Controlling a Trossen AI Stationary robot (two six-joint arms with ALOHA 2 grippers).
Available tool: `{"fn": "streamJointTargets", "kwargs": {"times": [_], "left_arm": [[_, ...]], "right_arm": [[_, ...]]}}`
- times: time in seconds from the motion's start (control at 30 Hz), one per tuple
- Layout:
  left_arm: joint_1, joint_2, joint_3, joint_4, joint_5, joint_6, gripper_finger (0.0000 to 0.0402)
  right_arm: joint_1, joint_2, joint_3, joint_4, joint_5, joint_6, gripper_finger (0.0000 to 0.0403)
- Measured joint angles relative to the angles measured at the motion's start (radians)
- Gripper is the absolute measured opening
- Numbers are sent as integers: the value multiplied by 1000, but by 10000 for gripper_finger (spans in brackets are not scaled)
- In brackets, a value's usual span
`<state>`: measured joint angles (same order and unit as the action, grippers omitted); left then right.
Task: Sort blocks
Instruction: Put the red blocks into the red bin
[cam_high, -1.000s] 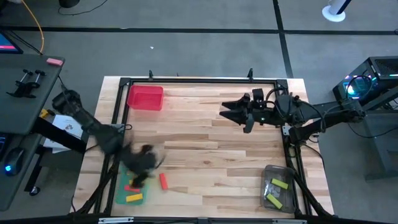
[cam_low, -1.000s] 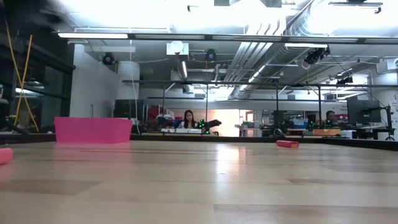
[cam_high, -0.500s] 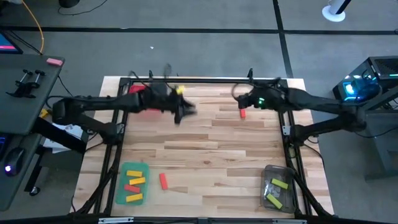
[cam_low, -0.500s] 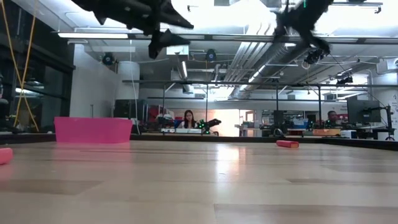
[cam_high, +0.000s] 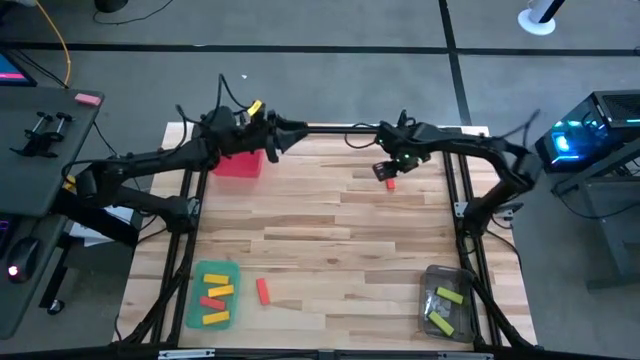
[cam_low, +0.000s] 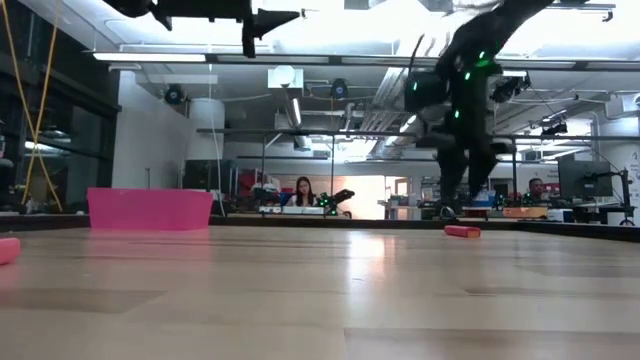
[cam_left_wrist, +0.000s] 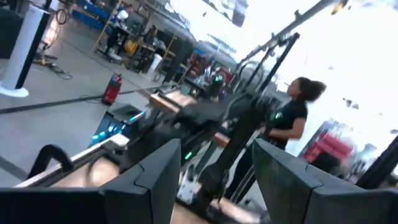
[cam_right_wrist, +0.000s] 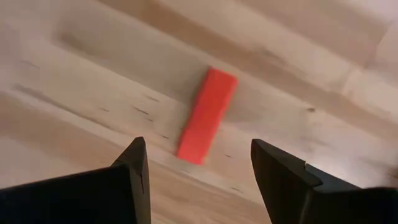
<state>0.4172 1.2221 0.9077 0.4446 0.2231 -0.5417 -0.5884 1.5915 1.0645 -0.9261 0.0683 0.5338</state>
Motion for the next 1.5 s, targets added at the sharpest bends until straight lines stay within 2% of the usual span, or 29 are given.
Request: {"fn": "streamJointTargets", "kwargs": {"times": [0.13,0.37,0.53,0.67,0.83,0.93,1.07,1.13,1.27,1.37,1.43,1.5], "left_arm": [[12,0,0,54,20,-52,186],[37,0,0,101,108,-49,186],[63,0,0,132,135,-51,186],[77,0,0,220,150,-57,186],[94,-5,0,322,193,-67,186],[108,-17,0,299,268,-35,186],[114,-42,0,240,322,115,186],[114,-56,0,194,301,241,186],[102,-69,0,57,225,495,186],[89,-65,0,-46,211,685,186],[72,-62,0,-95,211,806,186],[47,-58,0,-127,210,895,186]], "right_arm": [[-10,79,0,4,-37,8,176],[-9,195,1,34,-61,94,176],[-9,253,8,45,-83,117,168],[-8,285,11,67,-105,113,124],[-10,290,13,68,-95,64,19],[-6,270,11,71,-77,21,11],[26,174,38,51,-65,-51,2],[46,71,77,67,-128,-69,2],[79,-110,131,159,-326,-144,1],[89,-221,180,269,-514,-185,0],[96,-260,214,278,-605,-194,0],[114,-265,251,263,-651,-194,0]]}}
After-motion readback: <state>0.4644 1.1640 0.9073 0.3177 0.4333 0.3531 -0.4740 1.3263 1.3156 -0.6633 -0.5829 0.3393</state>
